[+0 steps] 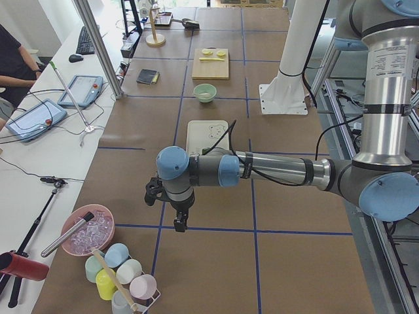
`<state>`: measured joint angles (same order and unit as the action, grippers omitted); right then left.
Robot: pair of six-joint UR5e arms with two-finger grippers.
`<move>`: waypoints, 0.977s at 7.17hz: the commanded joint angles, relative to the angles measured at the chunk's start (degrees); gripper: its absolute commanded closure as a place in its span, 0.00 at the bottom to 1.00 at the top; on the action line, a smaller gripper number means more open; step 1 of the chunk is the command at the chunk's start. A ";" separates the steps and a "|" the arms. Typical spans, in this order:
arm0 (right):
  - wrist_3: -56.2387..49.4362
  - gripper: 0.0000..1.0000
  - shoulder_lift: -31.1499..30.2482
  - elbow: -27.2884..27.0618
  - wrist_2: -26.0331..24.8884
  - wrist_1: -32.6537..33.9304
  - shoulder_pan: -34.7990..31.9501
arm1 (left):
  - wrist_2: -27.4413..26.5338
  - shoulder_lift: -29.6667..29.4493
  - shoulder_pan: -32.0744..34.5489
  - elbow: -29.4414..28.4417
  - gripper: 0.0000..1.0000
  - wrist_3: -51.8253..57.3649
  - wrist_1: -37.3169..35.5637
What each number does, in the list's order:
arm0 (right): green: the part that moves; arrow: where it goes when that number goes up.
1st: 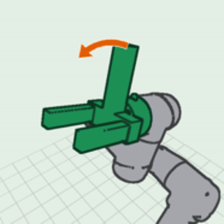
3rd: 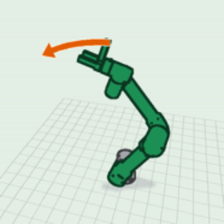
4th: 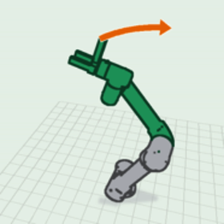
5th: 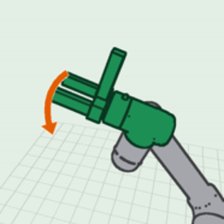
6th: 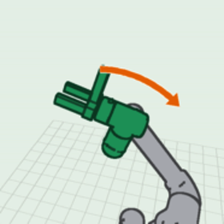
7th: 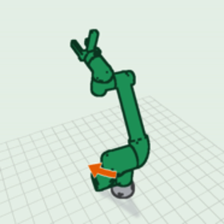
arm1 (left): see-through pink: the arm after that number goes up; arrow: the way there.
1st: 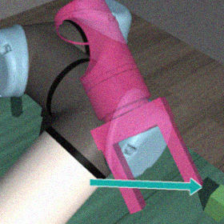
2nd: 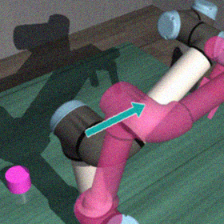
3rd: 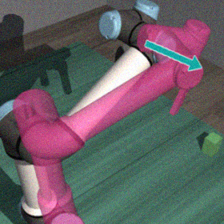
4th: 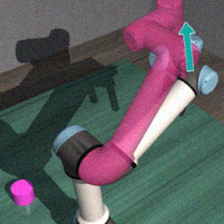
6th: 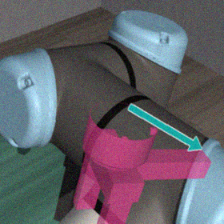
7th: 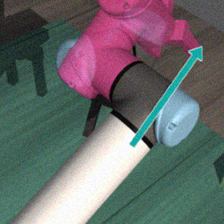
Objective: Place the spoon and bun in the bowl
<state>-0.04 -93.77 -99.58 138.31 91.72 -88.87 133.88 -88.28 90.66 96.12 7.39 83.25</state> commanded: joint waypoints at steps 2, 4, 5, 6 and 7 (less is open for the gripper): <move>0.22 0.00 3.68 0.35 1.36 6.54 -1.30 | 0.77 -0.23 0.05 -1.64 0.00 -0.18 0.24; -0.04 0.00 3.42 0.35 1.18 6.19 -1.30 | 0.77 -0.23 0.05 -1.46 0.00 -0.18 0.24; -0.31 0.00 2.98 0.44 1.09 6.19 -1.30 | 0.77 -0.23 0.13 -1.46 0.00 -0.18 0.24; -0.48 0.00 2.89 0.52 1.09 6.19 -1.30 | 0.77 -0.23 0.13 -1.37 0.00 -0.18 0.24; -0.57 0.00 2.72 0.96 0.83 6.11 -1.30 | 0.77 -0.14 0.13 -1.37 0.00 -0.18 0.24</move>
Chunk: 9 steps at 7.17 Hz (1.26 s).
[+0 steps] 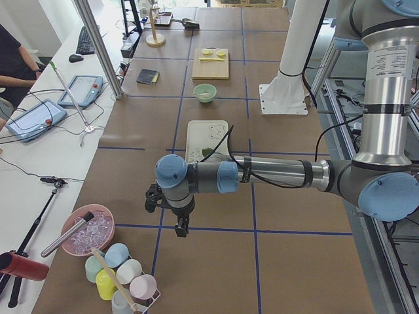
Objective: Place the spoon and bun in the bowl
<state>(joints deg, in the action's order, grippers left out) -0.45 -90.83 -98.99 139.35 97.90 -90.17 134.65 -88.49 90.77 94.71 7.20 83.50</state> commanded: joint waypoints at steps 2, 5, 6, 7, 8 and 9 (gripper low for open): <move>-0.25 0.00 -0.40 0.81 -1.62 -0.08 -0.01 | -0.09 0.07 0.02 0.04 0.00 0.09 0.09; -0.16 0.00 -0.48 1.86 -1.62 -1.30 -0.01 | -0.09 0.07 0.02 0.13 0.00 0.18 0.09; -0.16 0.00 -0.48 1.95 -1.62 -1.31 -0.01 | -0.09 0.07 0.02 0.13 0.00 0.18 0.09; -0.16 0.00 -0.40 1.96 -1.62 -1.31 -0.01 | -0.09 0.16 0.02 0.21 0.00 0.18 0.09; -0.16 0.00 -0.40 1.87 -1.62 -1.31 0.08 | -0.09 0.16 0.02 0.48 0.00 0.18 0.09; -0.08 0.00 -0.40 1.87 -1.53 -1.31 0.00 | -0.09 0.16 0.02 0.57 0.00 0.18 0.09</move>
